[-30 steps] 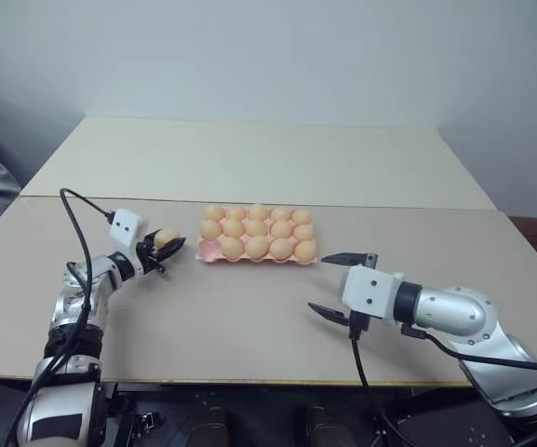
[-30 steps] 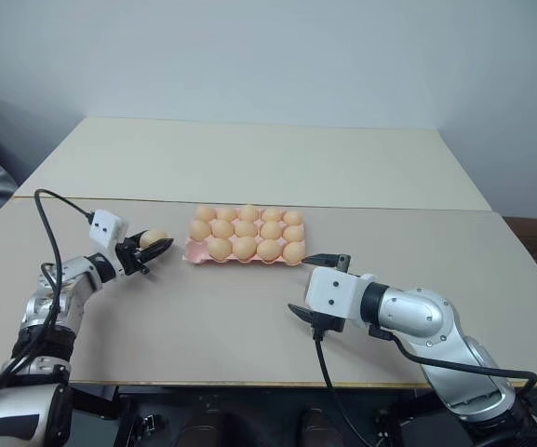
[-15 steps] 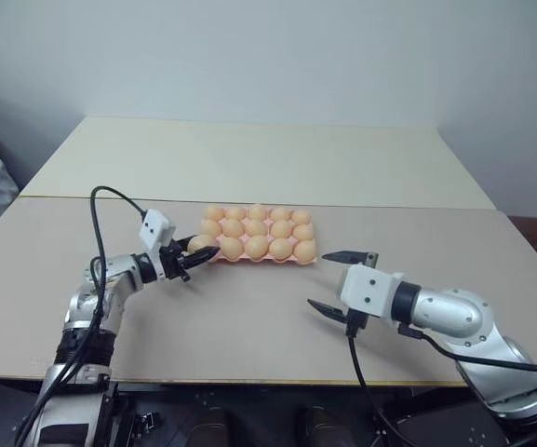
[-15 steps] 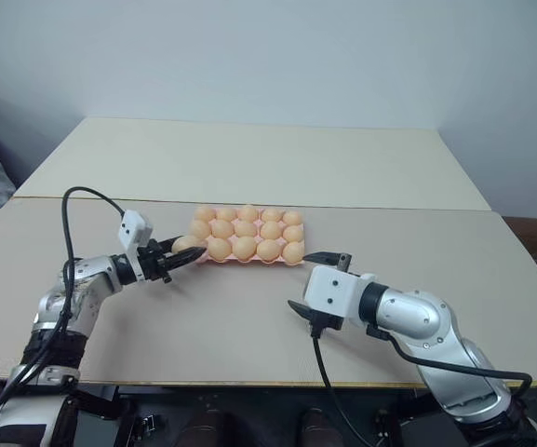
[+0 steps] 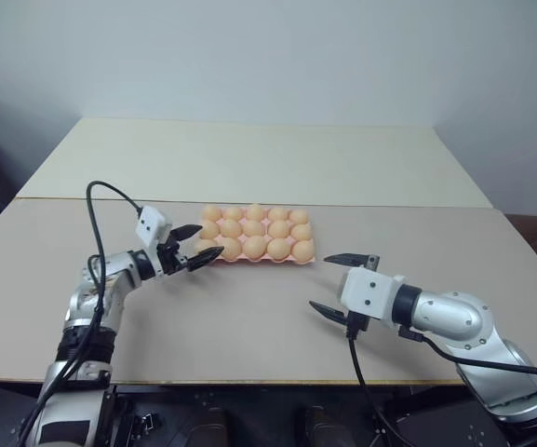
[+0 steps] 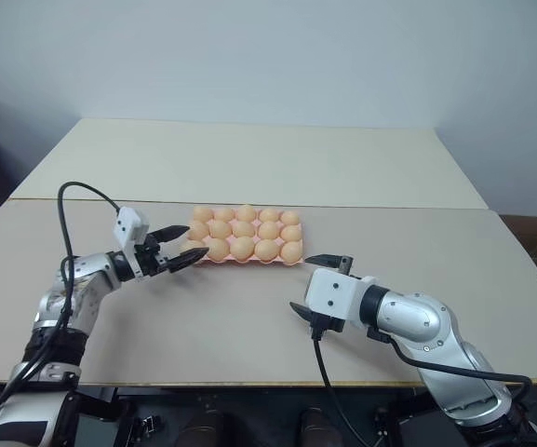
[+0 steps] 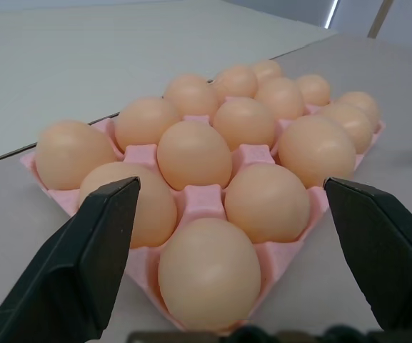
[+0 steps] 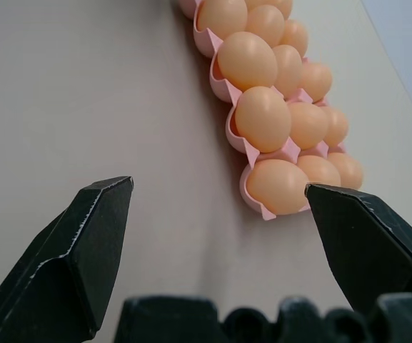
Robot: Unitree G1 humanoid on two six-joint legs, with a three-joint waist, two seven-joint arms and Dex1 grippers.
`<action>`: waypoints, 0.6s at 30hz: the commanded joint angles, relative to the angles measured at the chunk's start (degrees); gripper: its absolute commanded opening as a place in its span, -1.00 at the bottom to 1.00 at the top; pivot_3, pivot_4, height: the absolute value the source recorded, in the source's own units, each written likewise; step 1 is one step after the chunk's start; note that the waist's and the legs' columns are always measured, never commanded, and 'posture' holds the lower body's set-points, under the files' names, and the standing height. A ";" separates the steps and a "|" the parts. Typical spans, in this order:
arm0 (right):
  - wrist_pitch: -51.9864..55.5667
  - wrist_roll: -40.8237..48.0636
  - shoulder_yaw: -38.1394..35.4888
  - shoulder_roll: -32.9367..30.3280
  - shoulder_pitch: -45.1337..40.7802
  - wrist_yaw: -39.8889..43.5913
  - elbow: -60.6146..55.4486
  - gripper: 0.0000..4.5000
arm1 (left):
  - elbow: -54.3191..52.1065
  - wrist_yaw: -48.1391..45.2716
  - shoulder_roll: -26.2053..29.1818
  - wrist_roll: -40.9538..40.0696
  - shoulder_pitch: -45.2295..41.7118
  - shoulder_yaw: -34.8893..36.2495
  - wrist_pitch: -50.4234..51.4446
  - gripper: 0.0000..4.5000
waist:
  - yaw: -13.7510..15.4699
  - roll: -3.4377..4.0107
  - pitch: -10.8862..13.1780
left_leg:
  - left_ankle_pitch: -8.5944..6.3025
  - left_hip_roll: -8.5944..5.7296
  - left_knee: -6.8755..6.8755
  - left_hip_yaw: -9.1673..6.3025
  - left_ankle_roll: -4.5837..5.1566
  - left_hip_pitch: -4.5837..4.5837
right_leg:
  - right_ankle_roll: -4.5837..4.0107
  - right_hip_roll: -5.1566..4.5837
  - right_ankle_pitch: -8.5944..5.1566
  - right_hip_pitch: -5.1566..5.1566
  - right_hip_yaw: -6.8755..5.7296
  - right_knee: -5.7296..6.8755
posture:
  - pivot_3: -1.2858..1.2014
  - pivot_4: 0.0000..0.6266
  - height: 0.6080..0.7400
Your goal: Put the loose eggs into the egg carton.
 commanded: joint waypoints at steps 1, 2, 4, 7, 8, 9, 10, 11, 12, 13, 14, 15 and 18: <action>0.11 0.62 -2.70 -1.21 0.28 0.47 -2.73 1.00 | -11.13 -2.44 5.75 -4.91 6.27 5.49 4.50 0.99 | -0.37 0.00 0.00 | 0.00 0.01 0.00 0.00 0.00 0.01 | -0.01 0.00 -0.01 0.01 0.01 0.01 | 0.03 -0.52 1.00; 0.14 1.08 -3.24 -1.64 0.55 0.92 -3.14 1.00 | -13.83 -2.74 7.36 -5.83 8.64 6.70 5.75 0.99 | -0.56 0.00 0.00 | -0.01 0.05 -0.02 0.00 0.00 -0.01 | -0.02 0.02 -0.01 -0.04 0.01 0.00 | 0.03 -0.52 1.00; 0.97 4.87 -7.28 -3.39 1.52 3.56 -4.62 1.00 | -20.58 -4.09 12.54 -7.38 16.16 11.17 8.52 0.99 | -0.57 0.01 0.02 | -0.01 0.07 -0.04 -0.01 -0.01 -0.01 | -0.04 0.02 -0.03 -0.06 0.00 0.00 | 0.03 -0.52 1.00; 3.40 11.88 -14.45 -6.66 1.73 8.30 -5.47 1.00 | -28.22 -6.46 18.33 -9.83 26.14 18.26 11.38 0.99 | -0.78 0.04 0.03 | -0.02 0.09 -0.07 0.03 -0.02 0.03 | -0.37 -0.05 -0.23 -0.08 0.00 -0.02 | 0.03 -0.52 1.00; 3.93 14.40 -17.18 -8.35 1.98 10.57 -5.27 1.00 | -30.02 -7.53 19.92 -10.64 29.25 20.98 12.42 0.99 | -0.58 0.04 0.03 | -0.02 0.10 -0.07 0.04 -0.03 0.03 | -0.39 -0.07 -0.24 -0.09 -0.01 -0.02 | 0.03 -0.52 1.00; 3.97 16.55 -19.70 -10.13 2.44 12.95 -4.94 1.00 | -31.54 -8.57 21.25 -11.40 31.88 23.49 13.46 0.99 | -0.38 0.05 0.04 | -0.03 0.08 -0.07 0.03 -0.03 0.05 | -0.39 -0.11 -0.24 -0.05 -0.04 -0.03 | 0.03 -0.52 1.00; 3.86 18.48 -22.02 -11.78 3.03 15.19 -4.55 1.00 | -32.84 -9.54 22.36 -12.01 34.29 25.82 14.37 0.99 | -0.14 0.06 0.04 | -0.19 0.10 -0.06 0.03 -0.31 0.07 | -0.39 -0.14 -0.24 -0.06 -0.05 -0.03 | 0.03 -0.52 1.00; 3.75 20.43 -24.50 -13.24 3.85 17.33 -4.07 1.00 | -34.15 -10.23 23.34 -12.44 36.46 27.95 15.26 0.99 | 0.15 0.07 0.05 | -0.27 0.11 -0.06 0.03 -0.44 0.09 | -0.39 -0.16 -0.24 -0.04 -0.06 -0.05 | 0.03 -0.52 1.00; 3.83 22.35 -26.72 -14.38 4.50 19.16 -3.42 1.00 | -35.33 -10.68 24.09 -12.71 38.17 29.73 15.95 0.99 | 0.41 0.07 0.05 | -0.29 0.11 -0.06 0.03 -0.47 0.18 | -0.40 -0.17 -0.25 0.01 -0.07 -0.06 | 0.03 -0.52 1.00; 4.58 24.54 -29.23 -15.44 5.22 21.06 -2.62 1.00 | -36.89 -11.18 24.73 -13.18 40.01 31.96 17.21 0.99 | 0.56 0.07 0.05 | -0.31 0.11 -0.06 0.04 -0.51 0.20 | -0.40 -0.16 -0.25 0.00 -0.07 -0.08 | 0.03 -0.52 1.00; 4.84 26.06 -31.31 -16.28 5.96 22.57 -1.69 1.00 | -38.50 -11.63 25.17 -13.58 41.60 34.01 18.15 0.99 | 0.64 0.07 0.05 | -0.33 0.11 -0.06 0.03 -0.54 0.20 | -0.41 -0.16 -0.26 0.01 -0.08 -0.09 | 0.03 -0.52 1.00; 5.07 27.38 -33.15 -17.05 6.69 23.91 -0.74 1.00 | -40.18 -12.02 25.48 -14.26 43.07 36.14 19.27 0.99 | 0.66 0.08 0.05 | -0.34 0.12 -0.07 0.03 -0.56 0.18 | -0.41 -0.16 -0.26 0.00 -0.09 -0.12 | 0.03 -0.52 1.00; 4.61 29.10 -36.42 -19.79 8.29 27.47 2.45 1.00 | -44.65 -12.72 25.61 -17.26 46.25 42.33 23.22 0.99 | 0.55 0.08 0.06 | -0.34 0.11 -0.07 0.07 -0.56 0.15 | -0.41 -0.19 -0.26 -0.01 -0.06 -0.14 | 0.03 -0.52 1.00</action>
